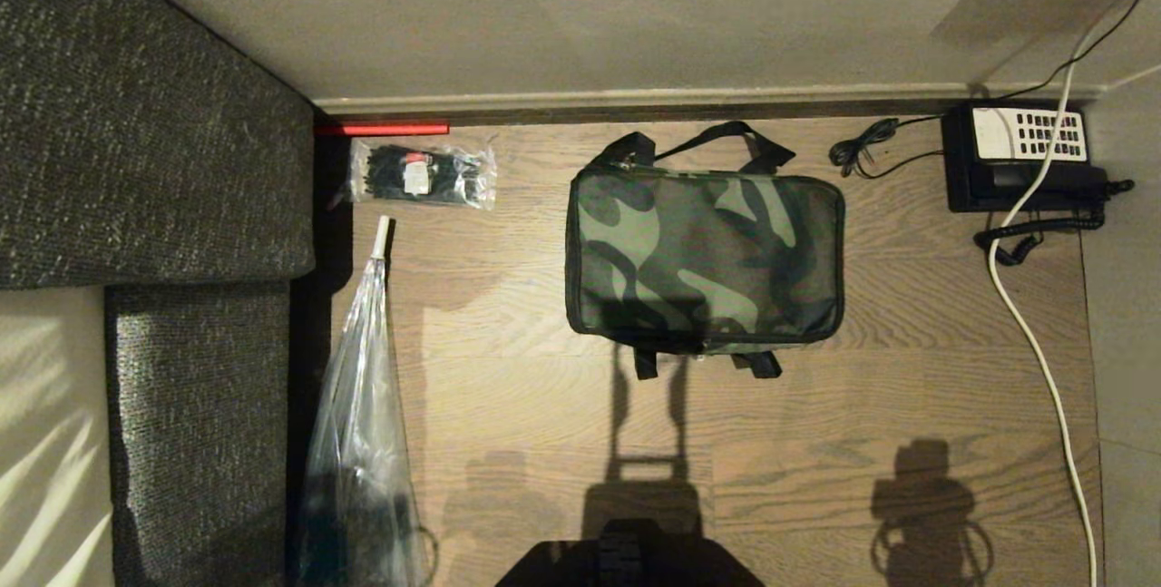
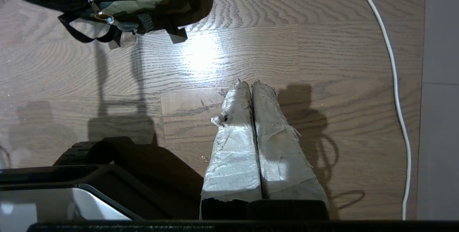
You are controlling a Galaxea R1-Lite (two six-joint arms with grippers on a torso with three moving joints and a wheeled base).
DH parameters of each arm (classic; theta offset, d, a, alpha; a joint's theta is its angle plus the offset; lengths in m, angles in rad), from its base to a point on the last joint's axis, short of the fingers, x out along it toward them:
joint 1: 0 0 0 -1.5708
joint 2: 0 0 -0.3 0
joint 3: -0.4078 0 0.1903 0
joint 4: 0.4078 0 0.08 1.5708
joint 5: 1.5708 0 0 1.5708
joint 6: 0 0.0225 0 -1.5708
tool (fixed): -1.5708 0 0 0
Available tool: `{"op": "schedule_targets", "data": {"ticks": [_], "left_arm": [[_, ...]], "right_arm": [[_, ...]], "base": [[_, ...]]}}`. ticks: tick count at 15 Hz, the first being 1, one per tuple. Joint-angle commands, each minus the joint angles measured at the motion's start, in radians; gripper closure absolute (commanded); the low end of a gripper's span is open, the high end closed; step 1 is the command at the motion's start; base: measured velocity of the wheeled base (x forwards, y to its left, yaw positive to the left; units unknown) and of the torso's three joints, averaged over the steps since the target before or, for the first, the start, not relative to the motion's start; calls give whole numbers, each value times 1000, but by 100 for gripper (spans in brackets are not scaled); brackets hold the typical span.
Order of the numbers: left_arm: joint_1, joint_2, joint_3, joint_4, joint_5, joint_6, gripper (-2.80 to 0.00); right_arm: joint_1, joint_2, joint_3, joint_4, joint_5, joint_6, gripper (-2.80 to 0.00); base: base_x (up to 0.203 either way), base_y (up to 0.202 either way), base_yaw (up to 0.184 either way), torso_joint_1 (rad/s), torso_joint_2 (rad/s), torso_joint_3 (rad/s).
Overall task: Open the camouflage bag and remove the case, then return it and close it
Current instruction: Open the top of the storage box
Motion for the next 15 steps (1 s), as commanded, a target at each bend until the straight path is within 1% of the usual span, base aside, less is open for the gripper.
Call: {"op": "schedule_targets", "data": {"ticks": [1, 3, 4, 5, 6, 7, 8, 9, 10, 11, 13, 15], "left_arm": [[1, -2, 0, 0, 1, -1, 0], [1, 0, 0, 0, 1, -1, 0], [-1, 0, 0, 0, 1, -1, 0], [1, 0, 0, 0, 1, -1, 0], [-1, -2, 0, 0, 1, -1, 0], [0, -2, 0, 0, 1, -1, 0], [1, -1, 0, 0, 1, -1, 0], [1, 0, 0, 0, 1, -1, 0], [-1, -1, 0, 0, 1, -1, 0], [-1, -1, 0, 0, 1, -1, 0], [-1, 0, 0, 0, 1, -1, 0], [1, 0, 0, 0, 1, -1, 0]], "right_arm": [[0, -1, 13, 1, 5, -10, 0], [0, -2, 11, 3, -1, 14, 0], [0, -2, -11, 13, -6, 31, 0], [0, -2, -71, 52, -9, 43, 0], [0, -1, -176, 166, -9, 56, 0], [0, 0, -311, 334, 1, 72, 0], [0, 4, -420, 500, 27, 87, 0], [0, 37, -506, 615, 48, 108, 0], [4, 103, -551, 648, 60, 141, 0], [17, 197, -579, 647, 69, 170, 0], [52, 467, -614, 602, 100, 206, 0], [78, 723, -632, 522, 170, 223, 0]], "base": [[0, 0, 0, 0, 0, 0], [0, 0, 0, 0, 0, 0], [0, 0, 0, 0, 0, 0], [0, 0, 0, 0, 0, 0], [0, 0, 0, 0, 0, 0], [0, 0, 0, 0, 0, 0], [0, 0, 0, 0, 0, 0], [0, 0, 0, 0, 0, 0], [0, 0, 0, 0, 0, 0], [0, 0, 0, 0, 0, 0], [0, 0, 0, 0, 0, 0], [0, 0, 0, 0, 0, 0]]}}
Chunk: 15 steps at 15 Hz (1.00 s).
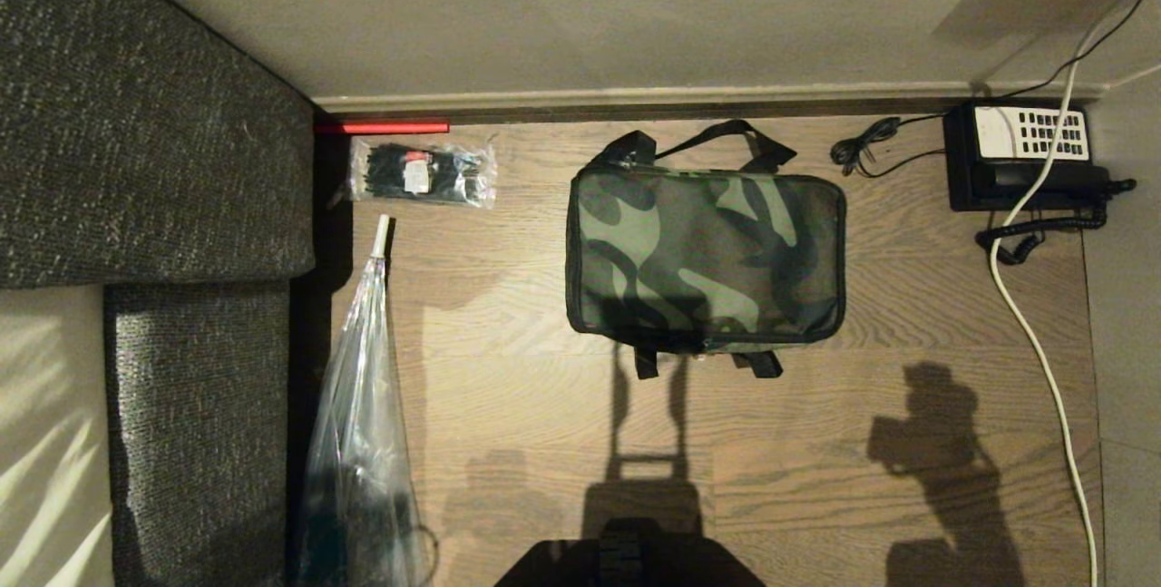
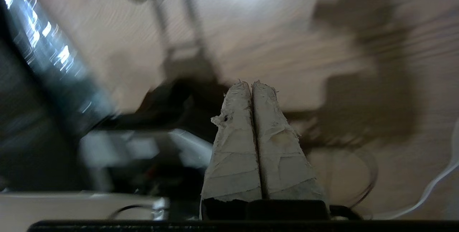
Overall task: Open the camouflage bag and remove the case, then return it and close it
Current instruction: Open the top of the storage box
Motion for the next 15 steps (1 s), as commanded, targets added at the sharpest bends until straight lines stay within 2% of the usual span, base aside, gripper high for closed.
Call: {"op": "schedule_targets", "data": {"ticks": [1, 3, 6, 8, 11, 12, 15], "left_arm": [[1, -1, 0, 0, 0, -1, 0], [-1, 0, 0, 0, 0, -1, 0], [1, 0, 0, 0, 0, -1, 0], [-1, 0, 0, 0, 0, -1, 0], [0, 0, 0, 0, 0, -1, 0], [0, 0, 0, 0, 0, -1, 0], [-1, 0, 0, 0, 0, -1, 0]], "right_arm": [[36, 408, -20, -85, 66, 15, 0], [88, 625, -17, -223, 112, 48, 0], [215, 902, -4, -590, 144, 174, 0], [351, 1042, 16, -810, 103, 257, 0], [485, 1218, 45, -1015, -38, 308, 0], [498, 1253, 55, -1085, -55, 312, -280], [524, 1351, 65, -1298, -95, 285, -280]], "base": [[0, 0, 0, 0, 0, 0], [0, 0, 0, 0, 0, 0], [0, 0, 0, 0, 0, 0], [0, 0, 0, 0, 0, 0], [0, 0, 0, 0, 0, 0], [0, 0, 0, 0, 0, 0], [0, 0, 0, 0, 0, 0]]}}
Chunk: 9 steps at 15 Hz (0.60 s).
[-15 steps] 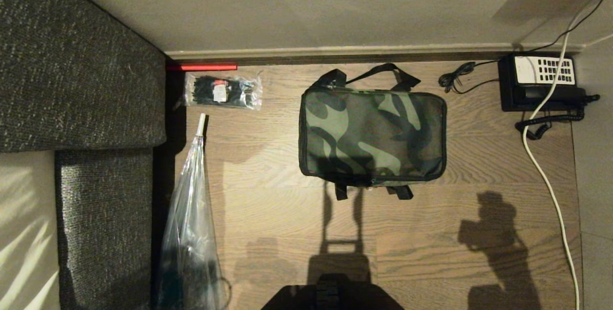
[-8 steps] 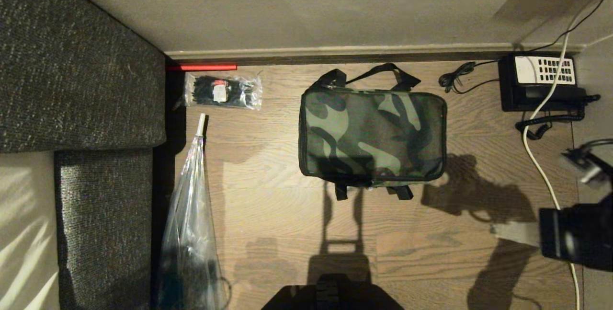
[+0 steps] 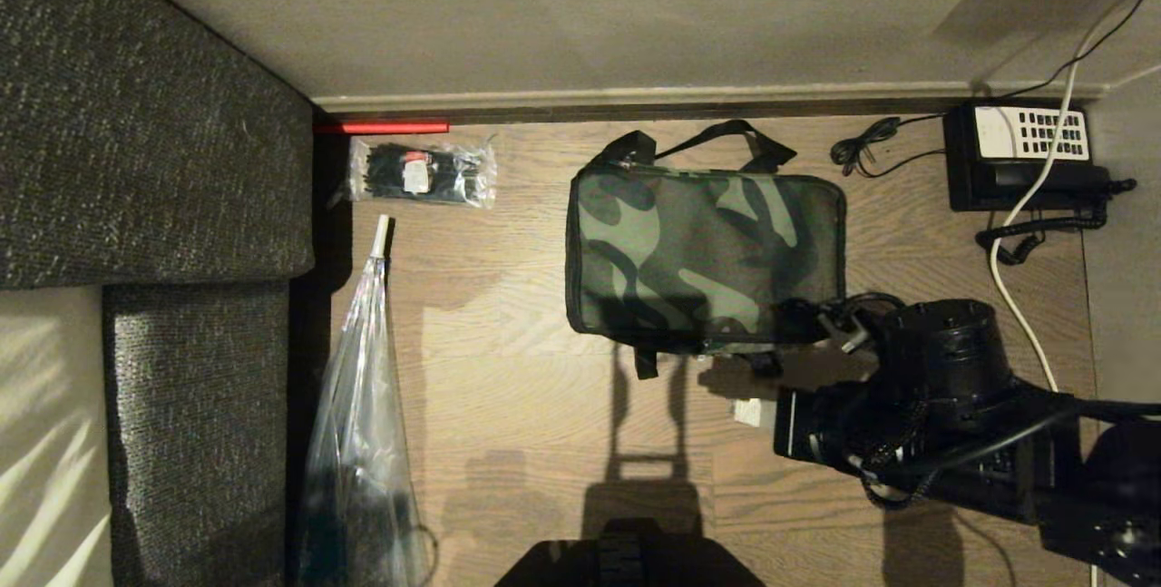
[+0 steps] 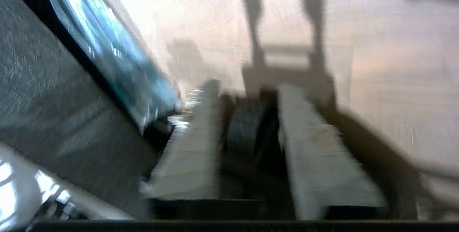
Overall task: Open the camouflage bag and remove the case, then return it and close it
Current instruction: Open the top of the storage box
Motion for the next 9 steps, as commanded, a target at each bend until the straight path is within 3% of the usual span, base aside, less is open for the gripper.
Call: {"op": "schedule_targets", "data": {"ticks": [1, 3, 5, 9], "left_arm": [[0, 0, 0, 0, 0, -1, 0], [0, 0, 0, 0, 0, -1, 0], [0, 0, 0, 0, 0, -1, 0], [1, 0, 0, 0, 0, -1, 0]], "right_arm": [[16, 127, 7, -212, -19, -52, -280], [17, 202, 20, -356, -25, -137, -280], [17, 272, 27, -509, -27, -166, -280], [10, 351, 12, -594, -21, -189, -280]], "base": [[0, 0, 0, 0, 0, 0], [0, 0, 0, 0, 0, 0], [0, 0, 0, 0, 0, 0], [0, 0, 0, 0, 0, 0]]}}
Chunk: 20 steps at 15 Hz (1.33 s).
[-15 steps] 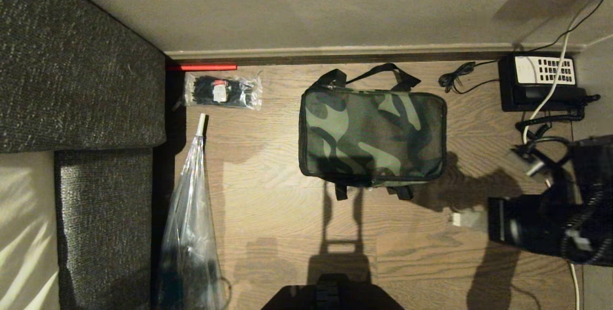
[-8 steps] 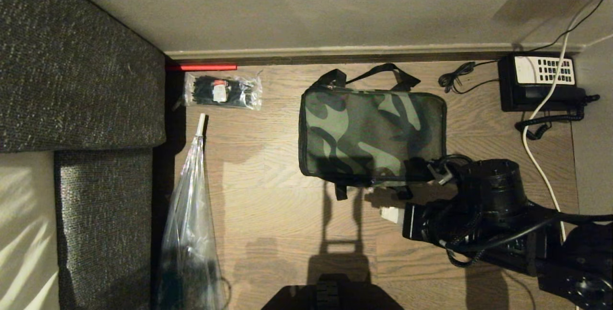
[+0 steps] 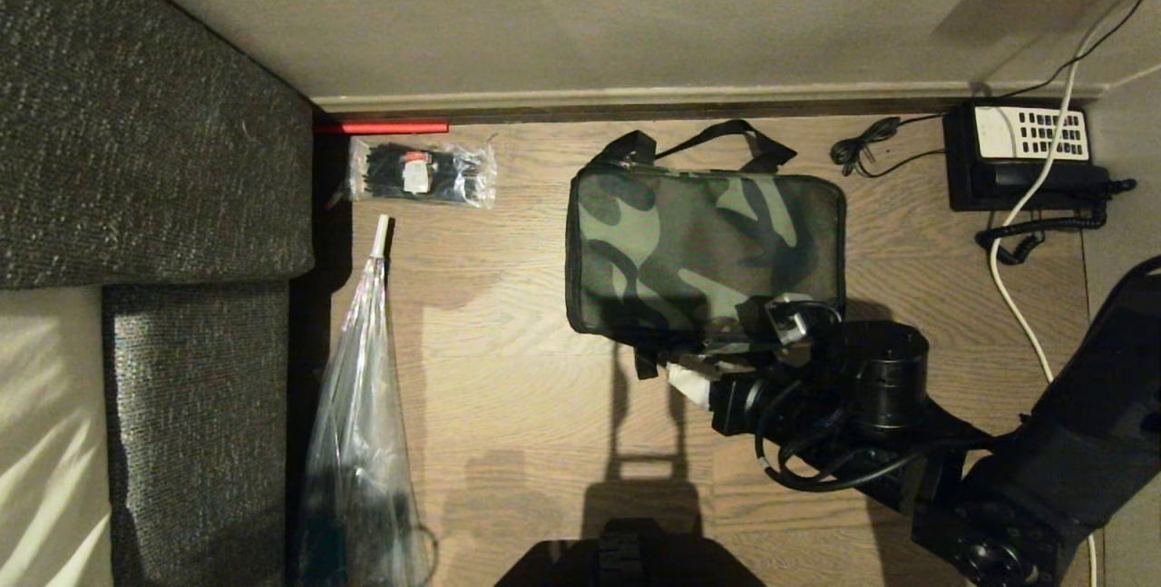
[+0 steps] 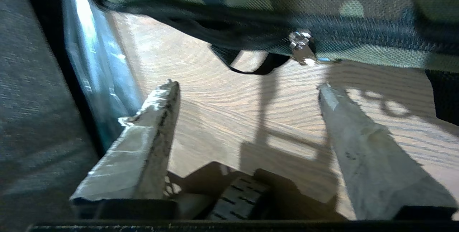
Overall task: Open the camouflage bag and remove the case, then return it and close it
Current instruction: Open the top of the storage box
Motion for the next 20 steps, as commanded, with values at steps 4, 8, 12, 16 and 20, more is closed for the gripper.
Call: {"op": "schedule_targets", "data": {"ticks": [4, 8, 12, 16, 20], "left_arm": [[1, -1, 0, 0, 1, 0, 0], [1, 0, 0, 0, 1, 0, 0], [0, 0, 0, 0, 1, 0, 0], [1, 0, 0, 0, 1, 0, 0], [2, -1, 0, 0, 1, 0, 0]], "right_arm": [[-26, 61, -12, -23, 2, -78, -280], [-47, 71, -38, -46, 0, -116, -280], [-52, 99, -73, -47, -6, -102, -280], [-50, 111, -92, -51, -6, -28, -280], [-50, 116, -88, -66, -6, -28, -280]], "base": [[0, 0, 0, 0, 0, 0], [0, 0, 0, 0, 0, 0], [0, 0, 0, 0, 0, 0], [0, 0, 0, 0, 0, 0], [0, 0, 0, 0, 0, 0]]}}
